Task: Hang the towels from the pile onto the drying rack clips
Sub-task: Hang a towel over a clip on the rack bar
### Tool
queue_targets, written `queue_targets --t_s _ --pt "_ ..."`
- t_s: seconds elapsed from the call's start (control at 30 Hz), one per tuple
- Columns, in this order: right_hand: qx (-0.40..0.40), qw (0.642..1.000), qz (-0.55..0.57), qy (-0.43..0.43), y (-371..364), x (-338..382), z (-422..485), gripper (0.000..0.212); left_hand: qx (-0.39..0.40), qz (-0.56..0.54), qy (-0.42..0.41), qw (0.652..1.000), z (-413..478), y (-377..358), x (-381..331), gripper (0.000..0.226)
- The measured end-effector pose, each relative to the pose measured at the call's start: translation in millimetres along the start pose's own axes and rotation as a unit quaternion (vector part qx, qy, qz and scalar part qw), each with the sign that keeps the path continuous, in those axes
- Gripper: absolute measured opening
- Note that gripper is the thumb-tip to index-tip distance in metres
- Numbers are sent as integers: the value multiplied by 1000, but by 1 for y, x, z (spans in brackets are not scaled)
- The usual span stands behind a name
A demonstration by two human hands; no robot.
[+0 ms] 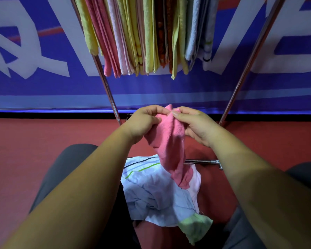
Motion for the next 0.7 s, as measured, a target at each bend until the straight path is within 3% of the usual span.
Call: queue_targets --t_s 0.3,0.7 --pt "-16 998 67 12 7 -3 4 16 -12 -27 -2 1000 1 -5 -6 52" --pt "27 984 176 0 1 -2 1 17 -17 -110 8 994 -4 -14 -13 44"
Point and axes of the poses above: each hand's wrist, its own z-axis towards the middle knuckle, its own y-axis out of the back of the hand, x = y × z, the point moved 10 cm from there along z, towards the middle knuckle, and after that the axes turned 11 degrees about -y, right-handed, at the moved point
